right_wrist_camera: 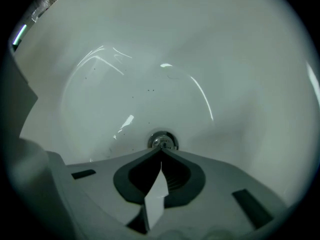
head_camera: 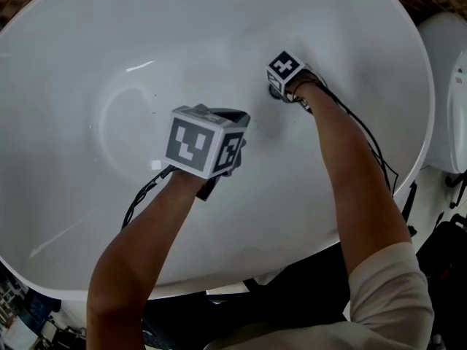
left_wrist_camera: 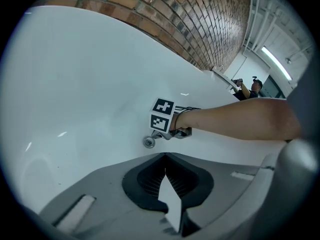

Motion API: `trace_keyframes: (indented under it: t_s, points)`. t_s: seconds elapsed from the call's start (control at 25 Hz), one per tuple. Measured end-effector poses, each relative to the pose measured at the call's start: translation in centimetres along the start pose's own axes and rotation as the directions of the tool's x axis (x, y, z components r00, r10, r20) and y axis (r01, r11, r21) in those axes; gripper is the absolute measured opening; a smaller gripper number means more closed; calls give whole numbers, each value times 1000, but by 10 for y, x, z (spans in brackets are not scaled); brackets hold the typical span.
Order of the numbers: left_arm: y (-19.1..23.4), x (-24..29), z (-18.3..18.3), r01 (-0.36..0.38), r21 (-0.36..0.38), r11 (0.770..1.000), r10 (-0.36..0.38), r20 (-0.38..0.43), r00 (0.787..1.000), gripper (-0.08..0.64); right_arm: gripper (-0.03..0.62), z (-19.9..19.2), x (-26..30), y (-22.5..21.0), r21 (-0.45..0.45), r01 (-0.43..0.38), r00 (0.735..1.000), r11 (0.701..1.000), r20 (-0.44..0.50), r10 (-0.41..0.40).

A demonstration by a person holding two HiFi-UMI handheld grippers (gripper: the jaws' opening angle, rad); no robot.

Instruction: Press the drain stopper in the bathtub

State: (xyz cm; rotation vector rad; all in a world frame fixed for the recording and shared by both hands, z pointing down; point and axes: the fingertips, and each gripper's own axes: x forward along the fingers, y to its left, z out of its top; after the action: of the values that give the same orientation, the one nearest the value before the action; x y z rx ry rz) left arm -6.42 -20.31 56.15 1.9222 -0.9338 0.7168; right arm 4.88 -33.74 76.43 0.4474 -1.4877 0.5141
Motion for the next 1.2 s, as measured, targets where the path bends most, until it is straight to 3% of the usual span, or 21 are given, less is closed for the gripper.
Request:
trace_keyframes:
  t_s: [0.76,1.2]
  points:
    - [-54,-74,17,-30,35,999,26,111,993,6,17,-16,-121,10,-89,87,992,992,102,-77]
    - [-82,-126,23,-79,14,997,74,238,968,8,17,-40,-191,32,-103,118,978,988,182,-98]
